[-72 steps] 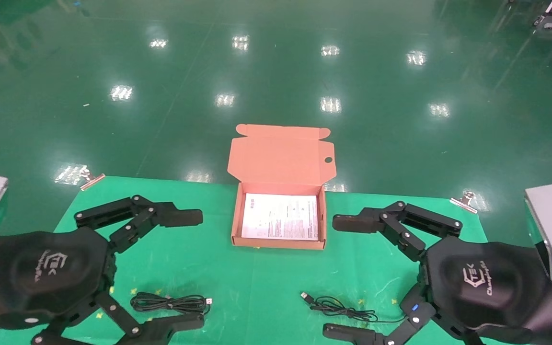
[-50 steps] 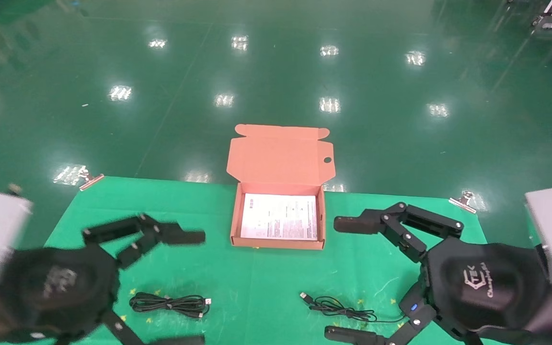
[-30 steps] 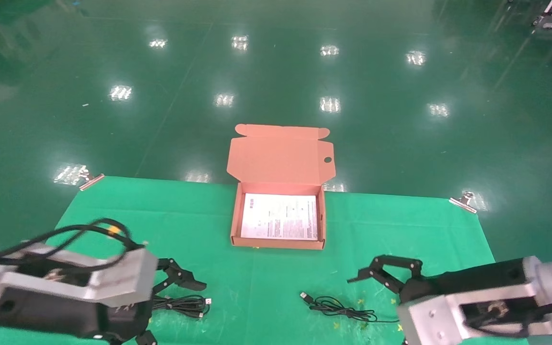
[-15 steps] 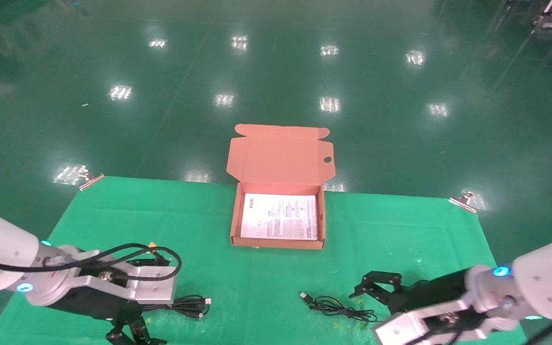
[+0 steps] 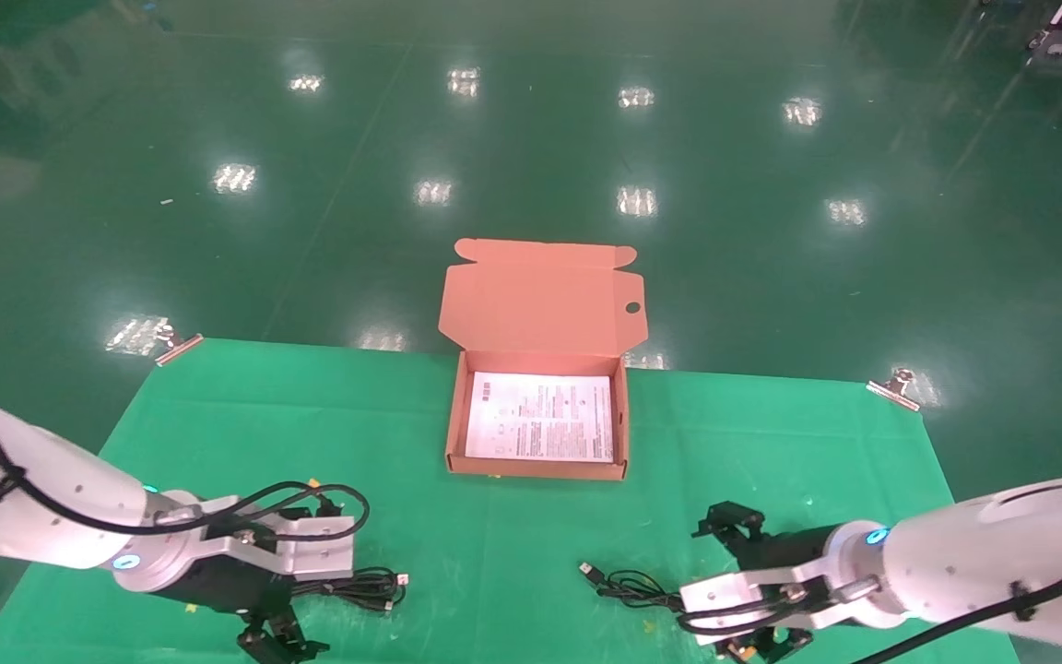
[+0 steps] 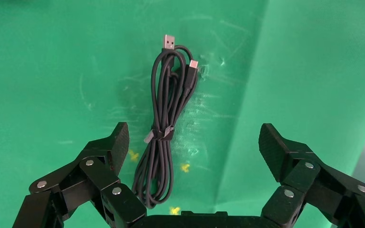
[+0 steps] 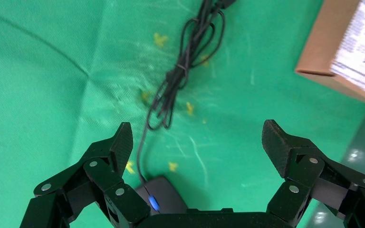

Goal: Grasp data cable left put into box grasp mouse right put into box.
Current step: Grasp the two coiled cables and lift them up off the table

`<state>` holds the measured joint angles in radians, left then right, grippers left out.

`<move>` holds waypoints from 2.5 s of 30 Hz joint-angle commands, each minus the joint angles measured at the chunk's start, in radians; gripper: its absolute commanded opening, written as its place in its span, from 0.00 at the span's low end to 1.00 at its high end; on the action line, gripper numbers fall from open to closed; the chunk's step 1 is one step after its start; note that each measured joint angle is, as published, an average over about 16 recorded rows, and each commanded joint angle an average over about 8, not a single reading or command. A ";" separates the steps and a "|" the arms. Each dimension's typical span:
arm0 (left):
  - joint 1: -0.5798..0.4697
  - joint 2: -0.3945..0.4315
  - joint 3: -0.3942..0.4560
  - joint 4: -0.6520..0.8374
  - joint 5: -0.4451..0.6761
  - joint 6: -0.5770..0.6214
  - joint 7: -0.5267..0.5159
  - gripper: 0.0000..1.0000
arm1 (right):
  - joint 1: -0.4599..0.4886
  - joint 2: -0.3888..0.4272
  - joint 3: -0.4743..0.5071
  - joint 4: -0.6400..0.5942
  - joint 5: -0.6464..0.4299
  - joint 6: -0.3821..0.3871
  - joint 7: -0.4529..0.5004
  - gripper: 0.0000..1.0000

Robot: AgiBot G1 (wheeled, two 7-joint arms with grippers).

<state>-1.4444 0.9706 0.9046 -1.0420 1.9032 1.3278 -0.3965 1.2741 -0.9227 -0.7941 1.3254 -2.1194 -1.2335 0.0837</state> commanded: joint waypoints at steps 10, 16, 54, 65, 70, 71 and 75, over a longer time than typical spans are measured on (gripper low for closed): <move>-0.020 0.101 -0.001 0.297 -0.007 -0.081 0.133 1.00 | -0.027 -0.083 -0.013 -0.127 -0.058 0.062 0.070 1.00; -0.034 0.141 -0.002 0.427 -0.014 -0.106 0.201 1.00 | -0.018 -0.136 -0.017 -0.236 -0.062 0.096 0.058 1.00; -0.033 0.160 -0.008 0.515 -0.016 -0.169 0.267 0.00 | -0.008 -0.169 -0.012 -0.323 -0.054 0.128 0.045 0.00; -0.034 0.159 -0.009 0.513 -0.017 -0.167 0.266 0.00 | -0.008 -0.169 -0.012 -0.321 -0.054 0.127 0.046 0.00; -0.034 0.159 -0.009 0.512 -0.016 -0.167 0.267 0.00 | -0.008 -0.168 -0.012 -0.321 -0.054 0.127 0.046 0.00; -0.035 0.158 -0.008 0.511 -0.016 -0.167 0.268 0.00 | -0.008 -0.168 -0.012 -0.321 -0.053 0.127 0.046 0.00; -0.046 0.149 -0.009 0.497 -0.014 -0.163 0.275 0.00 | 0.000 -0.152 0.002 -0.303 -0.036 0.124 0.049 0.00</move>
<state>-1.4992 1.1116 0.8940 -0.5596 1.8902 1.1684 -0.1210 1.2800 -1.0552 -0.7793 1.0422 -2.1421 -1.1140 0.1423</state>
